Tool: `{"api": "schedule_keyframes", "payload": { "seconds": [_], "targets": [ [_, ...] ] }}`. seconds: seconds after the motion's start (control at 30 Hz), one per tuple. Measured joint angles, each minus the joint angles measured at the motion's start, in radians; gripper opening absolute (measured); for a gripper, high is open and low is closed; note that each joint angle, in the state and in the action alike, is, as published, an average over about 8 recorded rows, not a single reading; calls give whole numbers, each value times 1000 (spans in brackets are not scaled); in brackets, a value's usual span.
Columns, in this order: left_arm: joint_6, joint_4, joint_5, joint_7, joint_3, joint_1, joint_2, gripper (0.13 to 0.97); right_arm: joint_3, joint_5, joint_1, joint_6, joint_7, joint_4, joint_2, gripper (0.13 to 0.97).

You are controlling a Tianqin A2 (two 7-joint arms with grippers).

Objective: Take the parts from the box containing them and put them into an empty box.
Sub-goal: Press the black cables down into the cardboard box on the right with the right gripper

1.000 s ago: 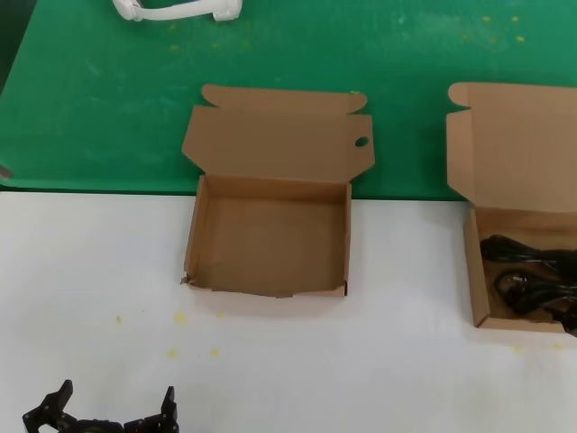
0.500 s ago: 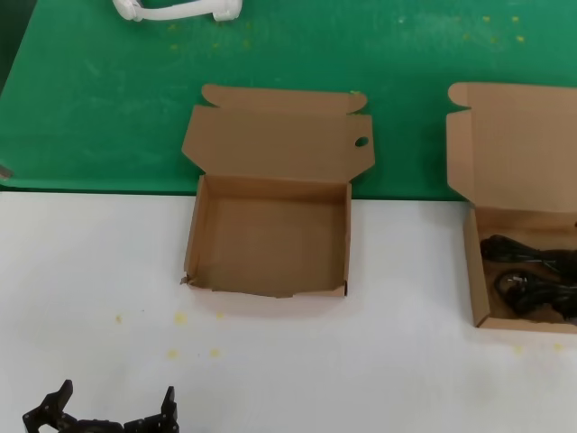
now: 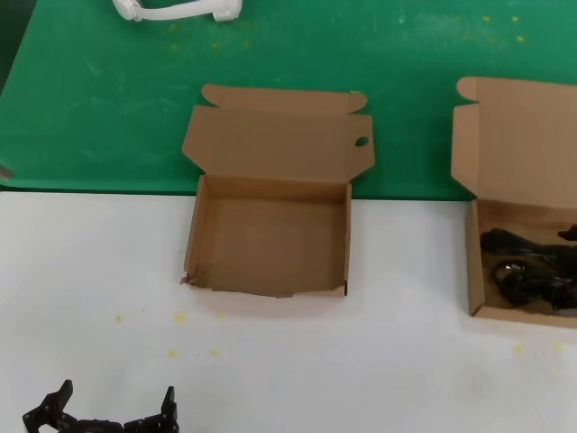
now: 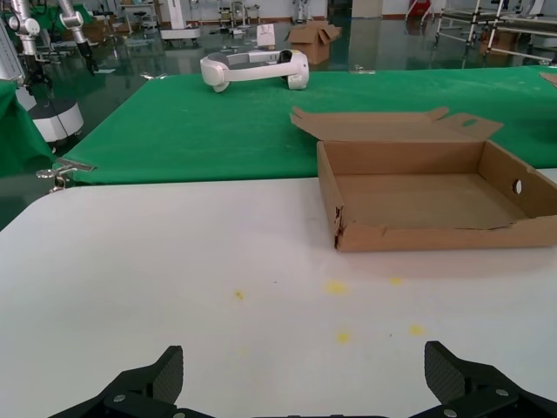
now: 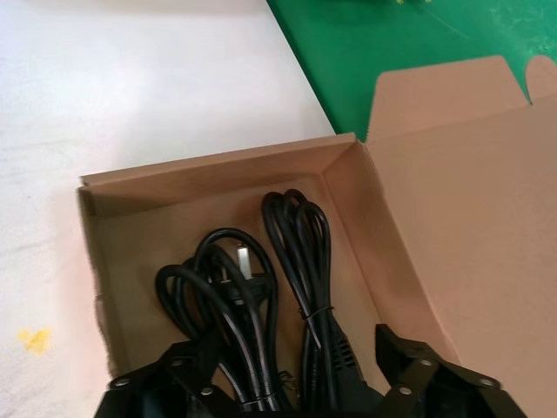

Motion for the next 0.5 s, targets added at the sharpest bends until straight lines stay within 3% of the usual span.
{"api": "schedule_keyframes", "payload": {
  "seconds": [0.1,0.37,0.5],
  "targets": [
    [0,0,0,0,0,0,0,966,-3,-1,-1,0,9,8,2,698],
    [0,0,0,0,0,0,0,966,-10,-19,-16,-4,58,64,19,485],
    [0,0,0,0,0,0,0,966,-13,-34,-32,-9,94,110,34,418]
  ]
}}
